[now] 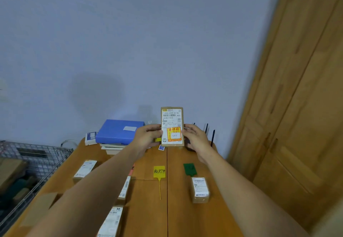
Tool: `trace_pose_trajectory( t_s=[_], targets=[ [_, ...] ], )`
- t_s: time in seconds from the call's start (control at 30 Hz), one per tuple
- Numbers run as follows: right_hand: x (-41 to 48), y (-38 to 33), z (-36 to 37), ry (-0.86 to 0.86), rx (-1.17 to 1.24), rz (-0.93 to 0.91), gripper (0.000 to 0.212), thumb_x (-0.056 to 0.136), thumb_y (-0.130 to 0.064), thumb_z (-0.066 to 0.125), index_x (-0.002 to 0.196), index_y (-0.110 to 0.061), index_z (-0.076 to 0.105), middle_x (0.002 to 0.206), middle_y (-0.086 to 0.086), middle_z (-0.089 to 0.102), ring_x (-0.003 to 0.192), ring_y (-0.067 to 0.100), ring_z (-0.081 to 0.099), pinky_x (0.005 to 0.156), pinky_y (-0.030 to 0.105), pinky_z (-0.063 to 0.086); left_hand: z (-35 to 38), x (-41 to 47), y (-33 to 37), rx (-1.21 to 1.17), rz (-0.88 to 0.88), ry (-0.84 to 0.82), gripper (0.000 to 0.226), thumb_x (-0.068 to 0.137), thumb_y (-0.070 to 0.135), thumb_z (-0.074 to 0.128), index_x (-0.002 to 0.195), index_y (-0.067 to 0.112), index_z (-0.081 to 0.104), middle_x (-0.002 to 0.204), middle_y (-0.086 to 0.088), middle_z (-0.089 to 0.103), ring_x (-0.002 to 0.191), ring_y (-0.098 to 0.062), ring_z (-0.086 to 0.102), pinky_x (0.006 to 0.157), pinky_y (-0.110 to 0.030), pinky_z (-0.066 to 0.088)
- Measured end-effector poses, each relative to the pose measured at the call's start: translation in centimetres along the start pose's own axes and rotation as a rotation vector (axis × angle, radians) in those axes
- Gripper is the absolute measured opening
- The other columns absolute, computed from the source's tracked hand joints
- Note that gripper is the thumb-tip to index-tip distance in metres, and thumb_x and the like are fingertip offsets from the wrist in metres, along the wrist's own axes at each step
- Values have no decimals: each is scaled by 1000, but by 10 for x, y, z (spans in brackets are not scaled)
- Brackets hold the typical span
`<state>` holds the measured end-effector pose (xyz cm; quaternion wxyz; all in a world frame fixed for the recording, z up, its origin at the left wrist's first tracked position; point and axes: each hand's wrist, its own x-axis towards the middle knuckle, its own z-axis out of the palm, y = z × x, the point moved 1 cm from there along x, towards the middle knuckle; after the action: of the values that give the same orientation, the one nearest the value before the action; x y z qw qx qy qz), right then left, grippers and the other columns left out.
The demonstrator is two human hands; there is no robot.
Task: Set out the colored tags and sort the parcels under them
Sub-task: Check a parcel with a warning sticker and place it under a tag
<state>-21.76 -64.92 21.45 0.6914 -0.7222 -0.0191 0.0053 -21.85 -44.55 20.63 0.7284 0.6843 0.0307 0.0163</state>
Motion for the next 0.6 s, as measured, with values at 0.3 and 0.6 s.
trace_pose_trajectory(
  t_s=[0.3,0.6],
  targets=[
    [12,9,-22,-9,35,3,32,98,-16,64,130,-17,61,121,-2,72,101,12,72,80,34,63,21,11,7,65,-5,28,34,94,3,69,127,11,69,117,-5,76,102,-20,74,87,-40,63],
    [18,12,-16,-42,25,-9,31,97,-14,64,128,-19,61,119,-2,72,103,14,72,85,40,62,11,7,3,67,-7,33,34,96,3,66,129,10,67,115,-4,77,99,-19,76,83,-37,64]
  ],
)
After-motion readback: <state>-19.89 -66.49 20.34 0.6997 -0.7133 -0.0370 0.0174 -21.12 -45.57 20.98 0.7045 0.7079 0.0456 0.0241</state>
